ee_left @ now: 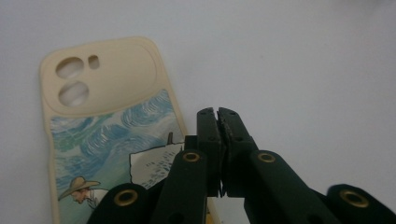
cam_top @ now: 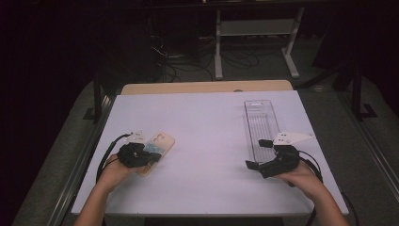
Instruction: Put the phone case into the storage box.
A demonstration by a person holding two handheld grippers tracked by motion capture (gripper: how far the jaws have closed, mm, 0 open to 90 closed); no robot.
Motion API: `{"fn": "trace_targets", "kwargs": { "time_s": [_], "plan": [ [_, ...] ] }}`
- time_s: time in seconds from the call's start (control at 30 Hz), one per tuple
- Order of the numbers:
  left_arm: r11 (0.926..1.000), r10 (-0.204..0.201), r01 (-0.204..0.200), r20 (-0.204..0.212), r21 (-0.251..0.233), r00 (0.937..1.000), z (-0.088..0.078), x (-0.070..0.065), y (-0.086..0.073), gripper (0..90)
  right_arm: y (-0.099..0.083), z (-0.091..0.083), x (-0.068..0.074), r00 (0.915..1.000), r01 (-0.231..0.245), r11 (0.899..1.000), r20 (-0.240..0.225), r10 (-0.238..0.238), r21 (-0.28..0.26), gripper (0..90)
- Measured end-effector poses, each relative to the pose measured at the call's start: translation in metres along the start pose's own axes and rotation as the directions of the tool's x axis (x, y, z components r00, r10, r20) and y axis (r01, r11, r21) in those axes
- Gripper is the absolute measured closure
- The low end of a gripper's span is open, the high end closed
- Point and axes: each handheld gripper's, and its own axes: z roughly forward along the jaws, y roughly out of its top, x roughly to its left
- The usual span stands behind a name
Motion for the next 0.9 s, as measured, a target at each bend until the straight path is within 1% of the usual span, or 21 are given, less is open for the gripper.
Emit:
{"fn": "trace_targets", "kwargs": {
  "time_s": [0.03, 0.1, 0.13, 0.17, 0.23, 0.27, 0.3, 0.33, 0.47, 0.5, 0.53, 0.57, 0.6, 0.63, 0.67, 0.7, 0.73, 0.77, 0.83, 0.87, 0.9],
  "plan": [
    [1.0000, 0.000, 0.000, 0.000, 0.000, 1.0000, 0.000, 0.000, 0.000, 89.7, 0.000, 0.000, 0.000, 1.0000, -0.001, 1.000, -0.001, 0.001, -0.003, 2.0],
    [0.9996, -0.010, 0.010, 0.009, 0.025, 0.9999, 0.003, 0.001, -0.002, 89.8, 0.000, 0.000, 0.000, 1.0000, -0.001, 1.000, -0.001, 0.001, -0.003, 2.0],
    [0.9996, -0.010, 0.010, 0.009, 0.025, 0.9999, 0.003, 0.001, -0.002, 89.9, 0.000, 0.000, 0.000, 1.0000, -0.001, 1.000, -0.001, 0.001, 0.000, 2.0],
    [0.9991, -0.009, 0.009, 0.010, 0.042, 0.9999, 0.005, 0.001, -0.003, 89.9, 0.000, 0.000, 0.000, 1.0000, -0.001, 1.000, -0.001, 0.001, 0.000, 2.0],
    [0.9952, -0.007, 0.005, 0.017, 0.098, 0.9998, 0.009, 0.001, -0.006, 89.9, 0.000, 0.000, 0.000, 1.0000, 0.001, 1.000, -0.001, -0.001, -0.002, 2.1],
    [0.9952, -0.007, 0.005, 0.017, 0.098, 0.9998, 0.009, 0.001, -0.006, 89.9, 0.000, 0.000, 0.000, 1.0000, 0.001, 1.000, -0.001, -0.001, -0.002, 2.1],
    [0.9955, -0.029, 0.027, 0.022, 0.091, 0.9993, 0.011, -0.001, -0.007, 89.9, 0.000, 0.000, 0.000, 1.0000, 0.001, 1.000, 0.000, -0.001, -0.001, 2.1],
    [0.9942, -0.014, 0.012, 0.025, 0.107, 0.9996, 0.011, 0.000, -0.006, 89.9, 0.000, 0.000, 0.000, 1.0000, 0.001, 1.000, 0.001, -0.001, 0.000, 2.2],
    [0.9935, -0.012, 0.011, 0.011, 0.113, 0.9999, 0.013, -0.001, -0.006, 89.9, 0.000, 0.000, 0.000, 1.0000, 0.000, 1.000, 0.001, 0.000, 0.000, 2.2],
    [0.9909, 0.001, -0.001, 0.000, 0.134, 1.0000, 0.012, 0.000, -0.006, 89.9, 0.000, 0.000, 0.000, 1.0000, 0.000, 1.000, 0.001, 0.000, 0.000, 2.2],
    [0.9910, -0.005, 0.005, -0.003, 0.134, 1.0000, 0.012, 0.001, -0.007, 89.9, 0.000, 0.000, 0.000, 1.0000, 0.001, 1.000, 0.001, -0.001, 0.000, 2.2],
    [0.9919, -0.022, 0.024, -0.011, 0.125, 0.9997, 0.012, 0.001, -0.007, 90.0, 0.000, 0.000, 0.000, 1.0000, 0.000, 1.000, 0.000, 0.000, 0.000, 2.1],
    [0.9923, -0.011, 0.013, -0.013, 0.123, 0.9999, 0.011, 0.003, -0.008, 89.9, 0.000, 0.000, 0.000, 1.0000, -0.001, 1.000, -0.001, 0.001, -0.002, 2.1],
    [0.9913, -0.014, 0.017, -0.022, 0.131, 0.9996, 0.010, 0.004, -0.008, 89.9, 0.000, 0.000, 0.000, 1.0000, -0.001, 1.000, -0.001, 0.001, -0.002, 2.1],
    [0.9920, -0.017, 0.020, -0.027, 0.125, 0.9995, 0.009, 0.005, -0.009, 89.9, 0.000, 0.000, 0.000, 1.0000, -0.001, 1.000, -0.001, 0.001, -0.002, 2.2],
    [0.9934, -0.029, 0.033, -0.035, 0.110, 0.9990, 0.009, 0.006, -0.010, 89.9, 0.000, 0.000, 0.000, 1.0000, -0.001, 1.000, -0.001, 0.001, -0.002, 2.2],
    [0.9925, -0.030, 0.034, -0.037, 0.118, 0.9989, 0.008, 0.007, -0.011, 89.9, 0.000, 0.000, 0.000, 1.0000, -0.001, 1.000, -0.001, 0.001, -0.003, 2.2],
    [0.9936, -0.040, 0.046, -0.056, 0.103, 0.9976, 0.007, 0.010, -0.012, 89.9, 0.000, 0.000, 0.000, 1.0000, 0.002, 1.000, 0.001, -0.002, 0.000, 2.2],
    [0.9928, -0.044, 0.051, -0.059, 0.109, 0.9973, 0.005, 0.011, -0.013, 89.9, 0.000, 0.000, 0.000, 1.0000, 0.002, 1.000, 0.001, -0.002, 0.000, 2.2],
    [0.9929, -0.038, 0.046, -0.069, 0.110, 0.9969, 0.004, 0.013, -0.014, 89.9, 0.000, 0.000, 0.000, 1.0000, 0.000, 1.000, 0.001, 0.000, 0.001, 2.2],
    [0.9931, -0.049, 0.057, -0.075, 0.103, 0.9959, 0.003, 0.015, -0.015, 89.9, 0.000, 0.000, 0.000, 1.0000, -0.001, 1.000, 0.000, 0.001, -0.002, 2.2]
  ]
}}
